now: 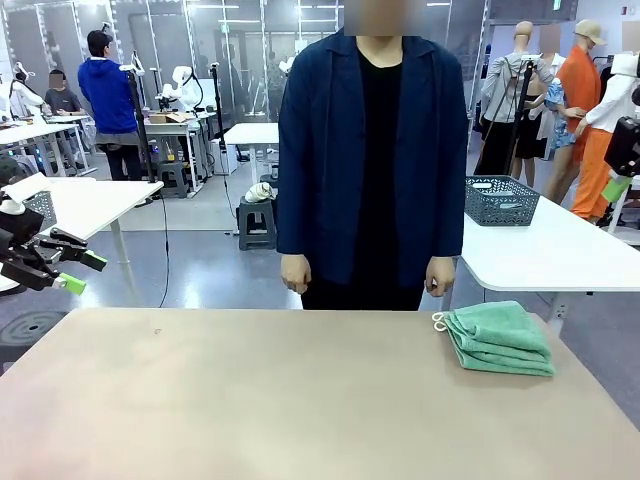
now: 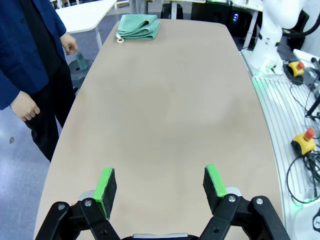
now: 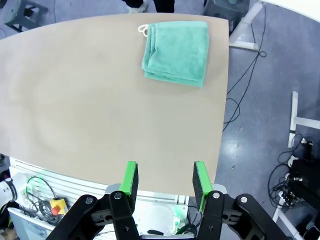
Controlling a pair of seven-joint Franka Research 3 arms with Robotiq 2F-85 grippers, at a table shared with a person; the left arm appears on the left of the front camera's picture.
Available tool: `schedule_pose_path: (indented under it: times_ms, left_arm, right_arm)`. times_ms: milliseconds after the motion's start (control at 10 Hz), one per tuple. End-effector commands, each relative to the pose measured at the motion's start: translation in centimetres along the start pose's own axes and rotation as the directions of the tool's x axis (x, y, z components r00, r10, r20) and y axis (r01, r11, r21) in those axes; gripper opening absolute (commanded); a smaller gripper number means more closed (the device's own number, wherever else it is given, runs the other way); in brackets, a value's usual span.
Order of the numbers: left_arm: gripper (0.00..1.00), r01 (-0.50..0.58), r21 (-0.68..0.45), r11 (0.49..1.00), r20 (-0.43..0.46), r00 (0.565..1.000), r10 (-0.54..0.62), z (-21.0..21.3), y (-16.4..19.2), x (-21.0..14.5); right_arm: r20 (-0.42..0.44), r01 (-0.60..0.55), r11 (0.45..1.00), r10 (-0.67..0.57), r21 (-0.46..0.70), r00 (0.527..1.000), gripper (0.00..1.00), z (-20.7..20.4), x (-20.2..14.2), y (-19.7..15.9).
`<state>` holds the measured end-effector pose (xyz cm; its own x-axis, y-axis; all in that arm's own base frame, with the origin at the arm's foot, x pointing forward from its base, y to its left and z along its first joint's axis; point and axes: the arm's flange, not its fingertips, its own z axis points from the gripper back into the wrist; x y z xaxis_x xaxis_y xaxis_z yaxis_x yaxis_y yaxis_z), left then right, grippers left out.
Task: Fold the towels and place them in the basket.
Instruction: Stack the folded Towel with hook on the right side of the table.
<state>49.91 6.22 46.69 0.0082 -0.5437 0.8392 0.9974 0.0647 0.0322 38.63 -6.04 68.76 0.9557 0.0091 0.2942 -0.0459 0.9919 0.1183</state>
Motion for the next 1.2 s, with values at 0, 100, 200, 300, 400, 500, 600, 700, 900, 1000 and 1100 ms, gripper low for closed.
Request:
schedule_pose_path:
  times_ms: [0,100,200,300,400,500,600,700,900,1000,1100]
  left_arm:
    - [0.89,0.003,0.003,1.0,0.005,1.0,-0.003,0.02,-0.17,0.16]
    - [0.89,0.003,0.003,1.0,0.005,1.0,-0.003,0.02,-0.17,0.16]
    - [0.89,0.003,0.003,1.0,0.005,1.0,-0.003,0.02,-0.17,0.16]
    - [0.89,0.003,0.003,1.0,0.005,1.0,-0.003,0.02,-0.17,0.16]
    - [0.89,0.003,0.003,1.0,0.005,1.0,-0.003,0.02,-0.17,0.16]
    - [0.89,0.003,0.003,1.0,0.005,1.0,-0.003,0.02,-0.17,0.16]
    - [0.89,0.003,0.003,1.0,0.005,1.0,-0.003,0.02,-0.17,0.16]
    - [0.89,0.003,0.003,1.0,0.005,1.0,-0.003,0.02,-0.17,0.16]
    - [0.89,0.003,0.003,1.0,0.005,1.0,-0.003,0.02,-0.17,0.16]
    - [0.89,0.003,0.003,1.0,0.005,1.0,-0.003,0.02,-0.17,0.16]
    - [0.89,0.003,0.003,1.0,0.005,1.0,-0.003,0.02,-0.17,0.16]
  right_arm:
    - [0.002,0.006,1.0,-0.006,-0.004,1.0,0.56,0.15,0.23,-0.08]
    - [0.002,0.006,1.0,-0.006,-0.004,1.0,0.56,0.15,0.23,-0.08]
    - [0.002,0.006,1.0,-0.006,-0.004,1.0,0.56,0.15,0.23,-0.08]
    - [0.002,0.006,1.0,-0.006,-0.004,1.0,0.56,0.15,0.23,-0.08]
    - [0.002,0.006,1.0,-0.006,-0.004,1.0,0.56,0.15,0.23,-0.08]
    - [0.002,0.006,1.0,-0.006,-0.004,1.0,0.56,0.15,0.23,-0.08]
    - [0.002,0.006,1.0,-0.006,-0.004,1.0,0.56,0.15,0.23,-0.08]
    - [0.002,0.006,1.0,-0.006,-0.004,1.0,0.56,0.15,0.23,-0.08]
    - [0.002,0.006,1.0,-0.006,-0.004,1.0,0.56,0.15,0.23,-0.08]
    - [0.002,0.006,1.0,-0.006,-0.004,1.0,0.56,0.15,0.23,-0.08]
    - [0.002,0.006,1.0,-0.006,-0.004,1.0,0.56,0.15,0.23,-0.08]
